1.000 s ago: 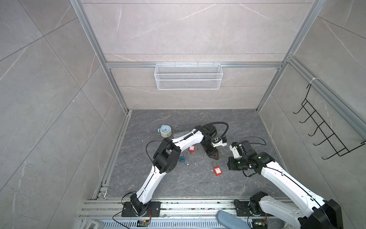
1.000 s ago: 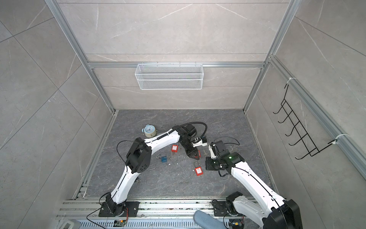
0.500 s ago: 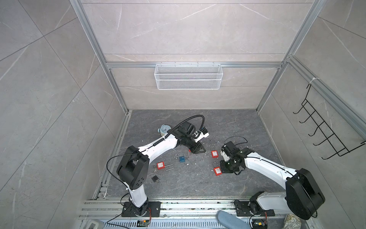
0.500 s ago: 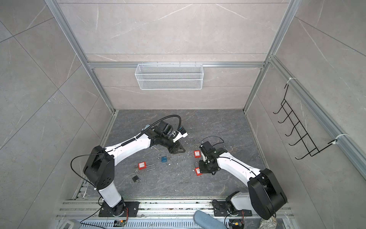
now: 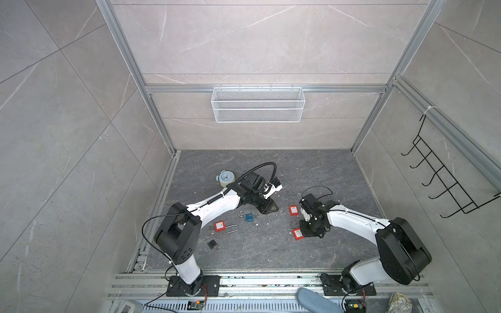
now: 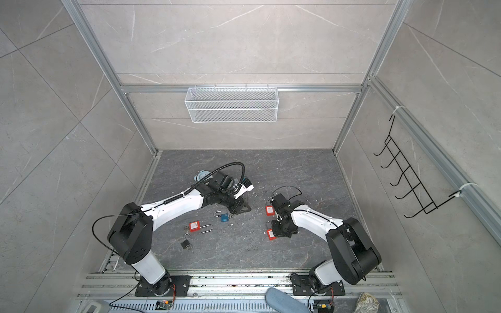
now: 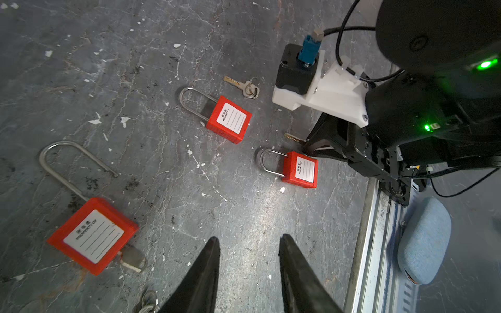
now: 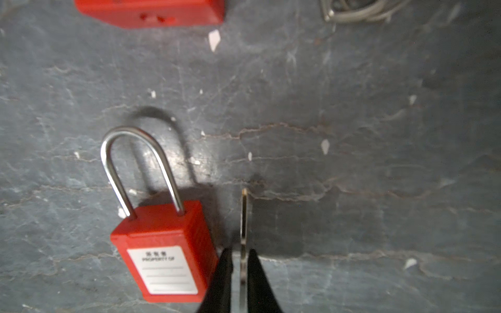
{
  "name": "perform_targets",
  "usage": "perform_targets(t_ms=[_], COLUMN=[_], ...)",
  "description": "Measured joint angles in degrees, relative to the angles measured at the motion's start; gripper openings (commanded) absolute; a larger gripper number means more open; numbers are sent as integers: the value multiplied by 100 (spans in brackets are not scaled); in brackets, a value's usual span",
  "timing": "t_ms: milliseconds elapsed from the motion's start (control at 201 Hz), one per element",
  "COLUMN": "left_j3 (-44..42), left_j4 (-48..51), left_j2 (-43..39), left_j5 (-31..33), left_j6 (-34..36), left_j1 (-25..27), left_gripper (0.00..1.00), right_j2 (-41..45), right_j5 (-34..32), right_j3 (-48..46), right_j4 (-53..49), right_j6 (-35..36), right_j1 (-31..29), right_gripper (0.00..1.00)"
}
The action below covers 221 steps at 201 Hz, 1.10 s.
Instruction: Lock with the key
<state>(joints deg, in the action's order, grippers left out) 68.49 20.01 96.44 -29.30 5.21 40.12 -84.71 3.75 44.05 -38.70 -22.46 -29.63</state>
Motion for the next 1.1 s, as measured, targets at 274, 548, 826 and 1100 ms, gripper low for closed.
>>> perform_targets(t_ms=[274, 548, 826, 1100], left_j3=[-334, -931, -1895, -2509], left_j4=[-195, -417, -728, -765], left_j2=[-518, -1381, -2555, -3298], left_j5=[411, 994, 1882, 2500], left_j6=[-195, -487, -1088, -1392], left_j1=[-42, -295, -837, -986], left_gripper=[40, 40, 41, 44], right_j2=[125, 938, 424, -1270], right_j5=[-369, -872, -1366, -1473], right_j3=[61, 551, 1318, 2439], right_j4=[-61, -214, 380, 981], right_j6=[-9, -216, -933, -1276], right_j1=[0, -114, -922, -1604], right_gripper=[34, 37, 55, 59])
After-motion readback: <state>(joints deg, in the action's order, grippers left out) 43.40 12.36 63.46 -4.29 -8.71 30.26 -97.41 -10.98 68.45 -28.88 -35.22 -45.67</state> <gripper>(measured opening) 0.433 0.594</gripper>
